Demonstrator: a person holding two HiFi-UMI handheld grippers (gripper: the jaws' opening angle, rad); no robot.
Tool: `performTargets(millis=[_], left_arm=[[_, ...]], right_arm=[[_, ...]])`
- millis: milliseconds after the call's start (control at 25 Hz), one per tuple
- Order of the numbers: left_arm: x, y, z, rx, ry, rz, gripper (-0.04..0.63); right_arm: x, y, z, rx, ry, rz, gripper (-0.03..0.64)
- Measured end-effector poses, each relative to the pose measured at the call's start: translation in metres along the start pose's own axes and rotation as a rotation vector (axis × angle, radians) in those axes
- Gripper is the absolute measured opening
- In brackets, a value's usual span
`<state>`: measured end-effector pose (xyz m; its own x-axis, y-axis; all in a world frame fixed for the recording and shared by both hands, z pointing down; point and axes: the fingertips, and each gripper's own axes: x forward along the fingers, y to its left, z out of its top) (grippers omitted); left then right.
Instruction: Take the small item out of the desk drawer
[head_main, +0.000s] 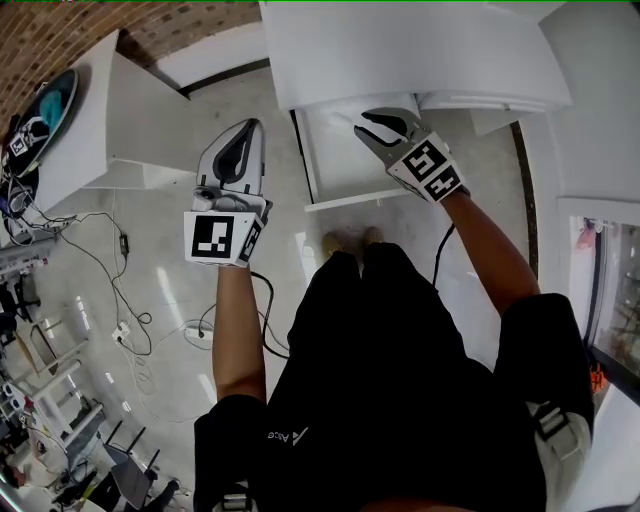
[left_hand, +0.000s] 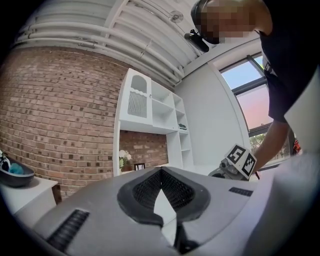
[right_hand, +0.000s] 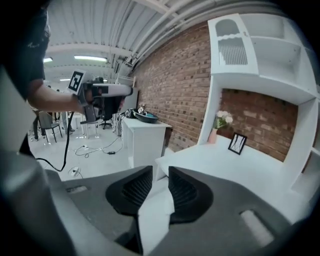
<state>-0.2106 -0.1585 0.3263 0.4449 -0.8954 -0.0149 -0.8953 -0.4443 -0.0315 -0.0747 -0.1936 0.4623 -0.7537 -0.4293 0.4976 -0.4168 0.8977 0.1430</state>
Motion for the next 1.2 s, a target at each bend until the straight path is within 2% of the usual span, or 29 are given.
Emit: performTargets(millis=[320,680,960,1200], left_arm=[[0.032,0.042,-0.037,-0.034,0.034,0.005,0.0],[0.077,0.076,-0.09,-0.069,0.079,0.012,0.0],[0.096,0.073,-0.126,-0.094,0.129,0.017,0.0],[0.099,0.069,-0.139,-0.104,0.155,0.024,0.0]], right_arm=[[0.087,-0.009,-0.076,-0.043,0.259,0.1,0.157],[0.176,-0.039,-0.163,-0.008,0.439,0.13,0.198],[0.212,-0.044,-0.222,-0.027,0.544,0.182,0.227],[0.228,-0.044,-0.248,-0.039,0.578,0.189,0.232]])
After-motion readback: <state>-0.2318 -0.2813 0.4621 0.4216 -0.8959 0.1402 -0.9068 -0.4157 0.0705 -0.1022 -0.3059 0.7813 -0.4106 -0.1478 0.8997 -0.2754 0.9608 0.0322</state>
